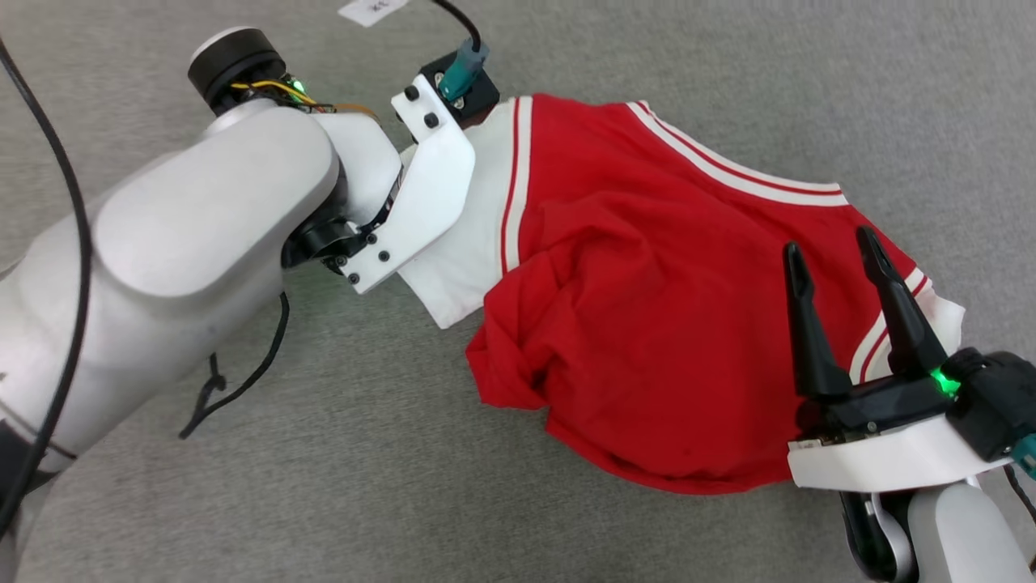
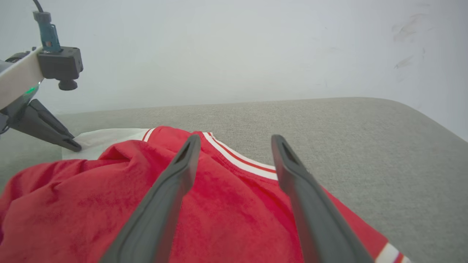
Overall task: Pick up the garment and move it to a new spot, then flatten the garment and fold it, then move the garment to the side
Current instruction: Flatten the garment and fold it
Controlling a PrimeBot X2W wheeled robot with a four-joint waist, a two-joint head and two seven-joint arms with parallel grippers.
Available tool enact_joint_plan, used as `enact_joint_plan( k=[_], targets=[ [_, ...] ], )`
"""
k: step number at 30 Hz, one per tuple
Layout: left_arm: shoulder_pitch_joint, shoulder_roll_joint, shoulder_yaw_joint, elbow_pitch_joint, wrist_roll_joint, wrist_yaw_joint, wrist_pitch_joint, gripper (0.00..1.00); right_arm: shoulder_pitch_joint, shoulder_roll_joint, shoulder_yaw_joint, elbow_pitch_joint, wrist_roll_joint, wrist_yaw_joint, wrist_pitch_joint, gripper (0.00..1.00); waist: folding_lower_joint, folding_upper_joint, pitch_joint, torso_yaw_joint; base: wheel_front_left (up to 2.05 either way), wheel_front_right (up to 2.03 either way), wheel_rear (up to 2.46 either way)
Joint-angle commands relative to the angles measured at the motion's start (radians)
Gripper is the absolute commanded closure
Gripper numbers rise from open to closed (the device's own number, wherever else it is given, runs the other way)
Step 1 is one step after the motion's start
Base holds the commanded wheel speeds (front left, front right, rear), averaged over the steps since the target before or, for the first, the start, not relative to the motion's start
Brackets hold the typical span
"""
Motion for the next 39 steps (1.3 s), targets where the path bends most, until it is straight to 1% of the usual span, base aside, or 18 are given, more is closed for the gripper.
enact_joint_plan(
  k=[1,2,5,6,7,11,15,19,23,24,25,26,27,30,34,39],
  targets=[
    [0.012,0.025,0.001,-0.031,-0.009,0.001,-0.029,1.0,0.02,-0.012,-0.004,0.005,-0.006,-0.001,-0.002,0.0,-0.0001,0.0,-0.05,0.046,0.0,0.0,0.0],
    [0.029,0.084,0.0,-0.071,-0.026,0.001,-0.062,1.0,0.041,-0.019,-0.011,0.012,-0.011,-0.001,-0.002,0.0,-0.0001,0.0,-0.091,0.084,0.0,0.0,0.0],
    [0.041,0.155,0.001,-0.064,-0.054,0.001,-0.09,1.0,0.058,-0.023,-0.013,0.016,-0.015,-0.001,-0.002,0.0,-0.0001,0.0,-0.12,0.116,0.0,0.0,0.0],
    [0.041,0.155,0.001,-0.064,-0.054,0.001,-0.09,1.0,0.058,-0.023,-0.013,0.016,-0.015,-0.001,-0.002,0.0,-0.0001,0.0,-0.12,0.116,0.0,0.0,0.0],
    [0.053,0.177,0.0,-0.056,-0.057,0.001,-0.093,1.0,0.062,-0.024,-0.014,0.018,-0.015,-0.001,-0.002,0.0,-0.0001,0.0,-0.128,0.125,0.0,0.0,0.0],
    [0.105,0.26,0.007,0.015,-0.094,0.001,-0.115,1.0,0.074,-0.029,-0.015,0.023,-0.016,-0.001,-0.002,0.0,-0.0001,0.0,-0.144,0.145,0.0,0.0,0.0],
    [0.171,0.304,0.017,0.106,-0.127,0.024,-0.159,1.0,0.074,-0.04,-0.011,0.028,-0.017,-0.001,-0.002,0.0,-0.0001,0.0,-0.141,0.148,0.0,0.0,0.0],
    [0.232,0.334,0.015,0.167,-0.141,0.042,-0.197,1.0,0.076,-0.047,-0.015,0.033,-0.015,-0.001,-0.002,0.0,-0.0001,0.0,-0.126,0.138,0.0,0.0,0.0],
    [0.29,0.327,0.013,0.21,-0.153,0.056,-0.236,1.0,0.079,-0.051,-0.014,0.039,-0.016,-0.001,-0.002,0.0,-0.0001,0.0,-0.116,0.132,0.0,0.0,0.0],
    [0.301,0.318,0.014,0.216,-0.151,0.059,-0.256,0.96,0.08,-0.052,-0.013,0.04,-0.017,-0.001,-0.002,0.0,-0.0001,0.0,-0.116,0.131,0.0,0.0,0.0],
    [0.307,0.306,0.015,0.222,-0.148,0.06,-0.276,0.61,0.083,-0.052,-0.015,0.042,-0.017,-0.001,-0.002,0.0,-0.0001,0.0,-0.116,0.133,0.0,0.0,0.0],
    [0.306,0.294,0.019,0.225,-0.142,0.061,-0.304,0.0,0.086,-0.052,-0.016,0.044,-0.018,-0.001,-0.002,0.0,-0.0001,0.0,-0.119,0.137,0.0,0.0,0.0],
    [0.302,0.283,0.025,0.229,-0.14,0.064,-0.328,0.0,0.09,-0.051,-0.019,0.046,-0.019,-0.001,-0.002,0.0,-0.0001,0.0,-0.123,0.142,0.0,0.0,0.0],
    [0.275,0.269,0.032,0.24,-0.124,0.053,-0.371,0.0,0.099,-0.051,-0.025,0.051,-0.021,-0.001,-0.002,0.0,-0.0001,0.0,-0.142,0.158,0.0,0.0,0.0],
    [0.219,0.279,0.052,0.23,-0.12,0.035,-0.397,0.0,0.115,-0.048,-0.032,0.052,-0.022,-0.001,-0.002,0.0,-0.0001,0.0,-0.171,0.183,0.0,0.0,0.0],
    [0.16,0.294,0.07,0.202,-0.16,0.018,-0.334,0.0,0.121,-0.042,-0.023,0.051,-0.027,-0.001,-0.002,0.0,-0.0001,0.0,-0.19,0.206,0.0,0.0,0.0]
  ],
)
